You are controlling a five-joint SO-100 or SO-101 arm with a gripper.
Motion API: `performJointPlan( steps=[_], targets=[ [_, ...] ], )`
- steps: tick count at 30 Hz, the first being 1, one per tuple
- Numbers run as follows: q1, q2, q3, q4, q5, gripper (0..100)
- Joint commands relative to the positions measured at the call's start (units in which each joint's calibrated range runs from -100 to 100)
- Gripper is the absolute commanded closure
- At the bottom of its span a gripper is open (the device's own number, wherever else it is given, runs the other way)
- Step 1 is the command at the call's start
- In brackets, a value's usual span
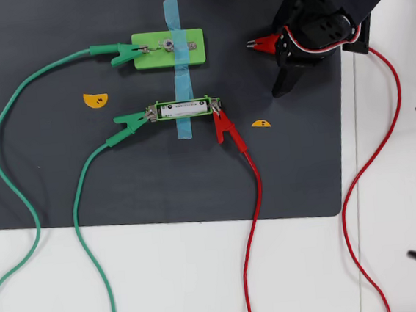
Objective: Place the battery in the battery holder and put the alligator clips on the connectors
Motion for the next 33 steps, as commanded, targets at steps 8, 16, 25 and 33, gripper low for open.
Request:
performJointPlan(
  steps=[8,16,25,33],
  targets=[
    [1.83,1.27,0.47,0.21,0.29,81],
    [1.32,1.19,0.64,0.21,0.34,82],
    [1.32,1.19,0.73,0.72,0.34,82],
    [1.32,1.19,0.82,0.81,0.39,83]
  ],
)
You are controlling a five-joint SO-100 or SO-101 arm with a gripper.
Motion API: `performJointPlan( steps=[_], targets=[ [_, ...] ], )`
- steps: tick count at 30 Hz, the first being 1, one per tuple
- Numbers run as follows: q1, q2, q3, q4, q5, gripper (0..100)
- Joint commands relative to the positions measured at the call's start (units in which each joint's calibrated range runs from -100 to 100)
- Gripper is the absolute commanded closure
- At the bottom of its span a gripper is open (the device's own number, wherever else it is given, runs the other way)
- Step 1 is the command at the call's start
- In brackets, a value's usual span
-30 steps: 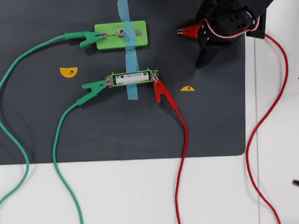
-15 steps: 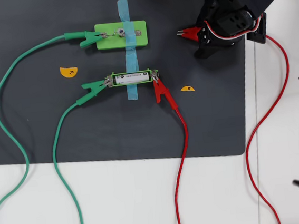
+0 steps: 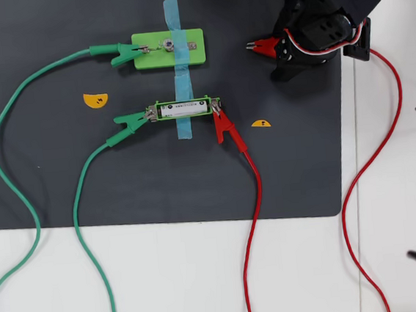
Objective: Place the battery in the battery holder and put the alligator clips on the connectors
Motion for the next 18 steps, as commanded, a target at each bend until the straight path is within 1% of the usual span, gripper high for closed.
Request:
performJointPlan(
  steps=[1,3,4,6,14,15,18],
  targets=[
    [0.43,1.19,0.91,0.72,0.39,84],
    [0.43,1.19,0.91,0.64,0.44,89],
    [0.43,1.19,0.91,0.21,1.59,95],
    [0.43,1.1,0.91,0.21,2.68,99],
    [0.32,1.02,0.99,0.21,3.26,99],
    [0.32,-0.26,2.22,0.12,4.25,99],
    [-1.69,-7.83,7.92,-1.77,4.35,99]
  ],
)
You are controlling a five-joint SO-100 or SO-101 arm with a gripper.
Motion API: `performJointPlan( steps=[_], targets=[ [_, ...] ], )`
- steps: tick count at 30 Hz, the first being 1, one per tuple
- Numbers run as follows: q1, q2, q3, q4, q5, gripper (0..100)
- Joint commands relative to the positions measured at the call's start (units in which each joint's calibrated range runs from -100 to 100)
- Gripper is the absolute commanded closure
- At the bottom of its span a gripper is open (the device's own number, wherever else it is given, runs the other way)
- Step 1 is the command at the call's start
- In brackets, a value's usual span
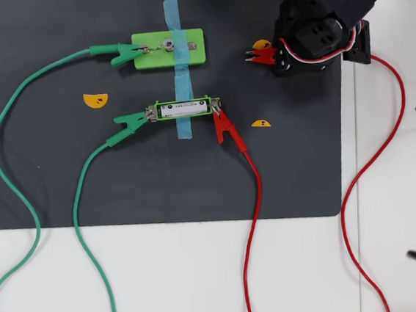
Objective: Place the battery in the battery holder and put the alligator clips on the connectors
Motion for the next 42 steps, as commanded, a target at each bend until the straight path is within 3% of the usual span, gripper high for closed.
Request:
performJointPlan(
  steps=[1,6,18,24,34,42],
  targets=[
    [-2.4,-10.66,10.8,-4.87,0.27,99],
    [1.13,-20.44,19.57,-11.83,0.63,99],
    [4.16,-21.63,19.66,-11.4,6.83,99],
    [7.9,-30.31,21.33,-11.4,9.02,99],
    [14.46,-31.76,22.56,-11.4,8.55,99],
    [17.09,-31.59,22.56,-11.05,1.26,99]
  ],
)
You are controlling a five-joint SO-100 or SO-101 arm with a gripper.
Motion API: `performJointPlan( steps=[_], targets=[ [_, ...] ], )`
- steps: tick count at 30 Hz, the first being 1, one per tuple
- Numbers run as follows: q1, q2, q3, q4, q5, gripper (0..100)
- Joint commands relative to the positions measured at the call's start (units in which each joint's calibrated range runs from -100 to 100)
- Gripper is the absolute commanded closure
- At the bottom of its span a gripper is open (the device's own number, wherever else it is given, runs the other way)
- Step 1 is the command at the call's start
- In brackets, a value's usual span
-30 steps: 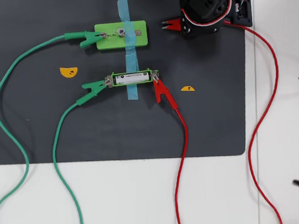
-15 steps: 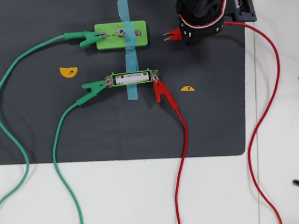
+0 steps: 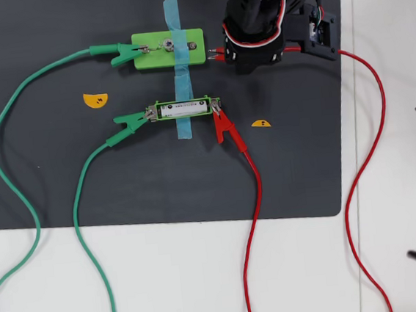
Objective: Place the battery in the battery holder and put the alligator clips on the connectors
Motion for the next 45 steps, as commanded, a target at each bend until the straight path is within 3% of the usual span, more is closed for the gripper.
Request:
performJointPlan(
  steps=[1,9,45],
  targets=[
    [1.4,-2.02,0.08,0.19,-2.99,99],
    [4.43,7.08,-0.71,-0.5,-4.18,99],
    [8.77,1.98,0.16,0.1,-4.76,99]
  ],
)
